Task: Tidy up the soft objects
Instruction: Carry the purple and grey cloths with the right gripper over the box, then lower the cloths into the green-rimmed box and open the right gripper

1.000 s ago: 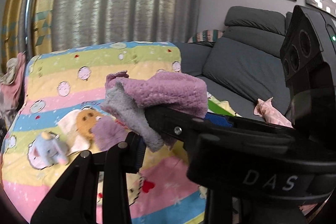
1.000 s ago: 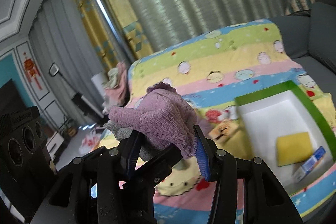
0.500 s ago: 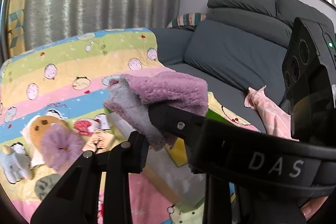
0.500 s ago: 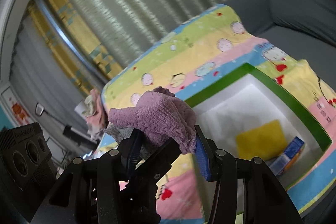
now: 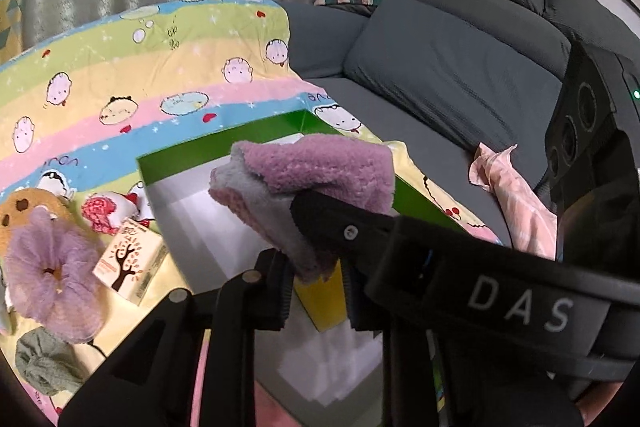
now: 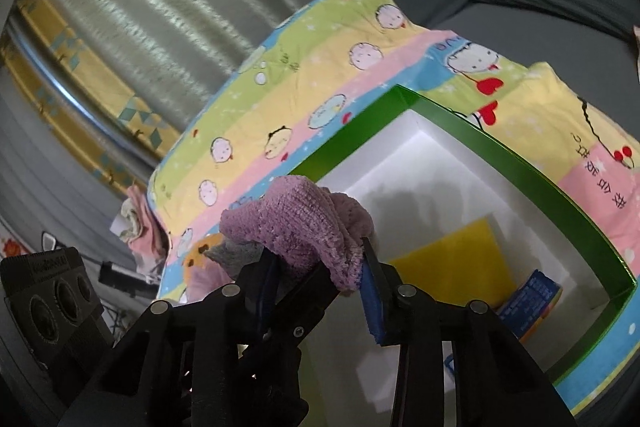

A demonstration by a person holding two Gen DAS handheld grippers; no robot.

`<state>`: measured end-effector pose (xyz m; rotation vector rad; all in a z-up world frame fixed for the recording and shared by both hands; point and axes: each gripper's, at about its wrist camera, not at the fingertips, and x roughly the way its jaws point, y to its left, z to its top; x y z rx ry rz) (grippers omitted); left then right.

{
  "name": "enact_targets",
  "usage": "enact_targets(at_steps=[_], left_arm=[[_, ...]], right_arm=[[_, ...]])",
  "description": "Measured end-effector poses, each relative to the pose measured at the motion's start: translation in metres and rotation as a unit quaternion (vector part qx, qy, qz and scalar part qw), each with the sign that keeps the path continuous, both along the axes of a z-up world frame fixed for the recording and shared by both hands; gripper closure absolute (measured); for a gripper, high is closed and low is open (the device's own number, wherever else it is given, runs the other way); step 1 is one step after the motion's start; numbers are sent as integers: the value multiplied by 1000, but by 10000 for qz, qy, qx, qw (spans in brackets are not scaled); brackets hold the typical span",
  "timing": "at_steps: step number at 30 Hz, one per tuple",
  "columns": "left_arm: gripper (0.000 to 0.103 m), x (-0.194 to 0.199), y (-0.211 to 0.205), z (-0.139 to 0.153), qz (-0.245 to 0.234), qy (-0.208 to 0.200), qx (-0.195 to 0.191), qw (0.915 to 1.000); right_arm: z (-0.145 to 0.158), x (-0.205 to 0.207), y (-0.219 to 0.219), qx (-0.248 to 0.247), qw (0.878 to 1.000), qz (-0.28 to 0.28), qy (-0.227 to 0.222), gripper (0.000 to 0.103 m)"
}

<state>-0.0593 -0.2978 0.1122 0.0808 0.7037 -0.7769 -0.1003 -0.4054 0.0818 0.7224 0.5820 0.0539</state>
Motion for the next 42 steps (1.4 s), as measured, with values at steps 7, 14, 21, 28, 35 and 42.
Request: enact_targets(at_steps=[7, 14, 21, 28, 35, 42], left_arm=[[86, 10, -9, -9, -63, 214, 119, 9997], [81, 15, -6, -20, -13, 625, -59, 9980], [61, 5, 18, -5, 217, 648, -283, 9973], [26, -24, 101, 22, 977, 426, -387, 9936], [25, -48, 221, 21, 2306, 346, -396, 9716], [22, -73, 291, 15, 2801, 401, -614, 9572]], right_arm=[[-10, 7, -8, 3, 9996, -211, 207, 70], [-15, 9, -9, -47, 9985, -349, 411, 70], [-17, 6, -12, -286, 9945, -819, 579, 53], [-3, -11, -7, -462, 9948, -904, 101, 17], [8, -10, 29, -1019, 9903, -945, -4, 11], [19, -6, 87, -1288, 9901, -466, -293, 11]])
